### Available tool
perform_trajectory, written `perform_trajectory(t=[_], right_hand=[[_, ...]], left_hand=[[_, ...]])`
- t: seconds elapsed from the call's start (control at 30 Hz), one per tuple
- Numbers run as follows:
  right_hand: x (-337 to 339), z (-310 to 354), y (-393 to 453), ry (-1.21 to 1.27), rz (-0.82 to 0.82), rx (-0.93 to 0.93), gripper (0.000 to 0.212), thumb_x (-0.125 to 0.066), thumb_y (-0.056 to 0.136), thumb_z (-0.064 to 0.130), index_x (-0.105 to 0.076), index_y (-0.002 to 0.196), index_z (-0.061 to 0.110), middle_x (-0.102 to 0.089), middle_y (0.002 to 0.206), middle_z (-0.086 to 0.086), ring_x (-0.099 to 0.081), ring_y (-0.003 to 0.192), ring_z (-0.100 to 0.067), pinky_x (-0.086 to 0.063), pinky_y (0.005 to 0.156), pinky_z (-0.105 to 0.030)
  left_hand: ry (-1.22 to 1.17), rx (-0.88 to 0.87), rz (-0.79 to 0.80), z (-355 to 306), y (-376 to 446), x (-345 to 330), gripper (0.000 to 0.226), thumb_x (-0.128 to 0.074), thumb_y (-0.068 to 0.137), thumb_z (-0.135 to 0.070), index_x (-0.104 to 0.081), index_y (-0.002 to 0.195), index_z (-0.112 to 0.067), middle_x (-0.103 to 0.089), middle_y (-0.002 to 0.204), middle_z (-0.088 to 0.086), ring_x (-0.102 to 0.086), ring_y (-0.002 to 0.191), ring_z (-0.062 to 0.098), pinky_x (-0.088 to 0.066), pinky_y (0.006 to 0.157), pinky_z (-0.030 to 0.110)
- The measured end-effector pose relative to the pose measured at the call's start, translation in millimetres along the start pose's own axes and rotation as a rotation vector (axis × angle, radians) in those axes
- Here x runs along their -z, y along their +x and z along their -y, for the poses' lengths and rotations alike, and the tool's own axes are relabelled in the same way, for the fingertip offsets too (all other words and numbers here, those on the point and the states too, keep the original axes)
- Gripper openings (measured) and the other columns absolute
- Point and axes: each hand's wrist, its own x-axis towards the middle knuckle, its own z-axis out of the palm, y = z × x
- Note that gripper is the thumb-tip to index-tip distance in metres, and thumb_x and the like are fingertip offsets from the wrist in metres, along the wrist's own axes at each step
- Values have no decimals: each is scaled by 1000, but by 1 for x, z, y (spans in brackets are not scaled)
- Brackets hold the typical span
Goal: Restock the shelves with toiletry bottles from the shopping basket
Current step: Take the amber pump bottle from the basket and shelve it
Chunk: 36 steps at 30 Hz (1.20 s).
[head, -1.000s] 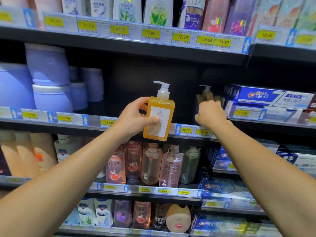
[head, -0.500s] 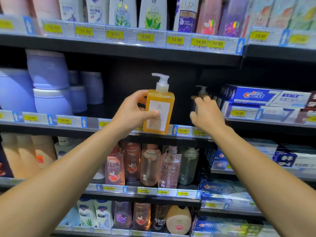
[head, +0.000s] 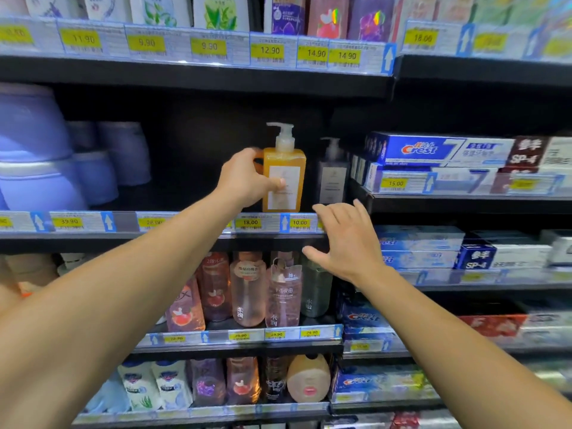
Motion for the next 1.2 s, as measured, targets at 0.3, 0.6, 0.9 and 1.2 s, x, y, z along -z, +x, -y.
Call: perform_trajectory(t=[0.3,0.6,0.9,1.2], right_hand=[[-4,0,-3,-90,-6,3,81,-69,71,55,-44,137,15,-54,115,-2,-47,108,-25,-27,108,-42],[-10,4,-6,-90,-70,-34,80,-75,68,50,-46,134,15,-55,113,-2,-47,106,-25,-31,107,-45],[-13,1,-5,-80,-105,-24,81,-78,66,49,-48,133,15,-56,113,-3,-50,107,-26,-32,107,-45],[-14,-1,-3,-48,-78,-19,81,-76,66,48,-47,134,16,-55,114,-3,-50,109,-26,-31,108,-46]], left_hand=[[212,29,121,10,4,-11,40,-79,80,-33,-58,113,-24,-67,99,-10,-60,81,1,-42,62,16],[570,-568,-39,6,-11,-4,59,-74,80,-28,-47,132,-33,-48,118,-2,-47,103,15,-48,80,31],[720,-351,91,-9,16,-26,24,-63,92,-28,-59,113,-18,-52,86,-4,-62,93,23,-40,67,29],[761,-236,158,-17,53,-53,64,-65,89,-17,-39,143,-39,-30,146,5,-24,138,32,-40,107,51]])
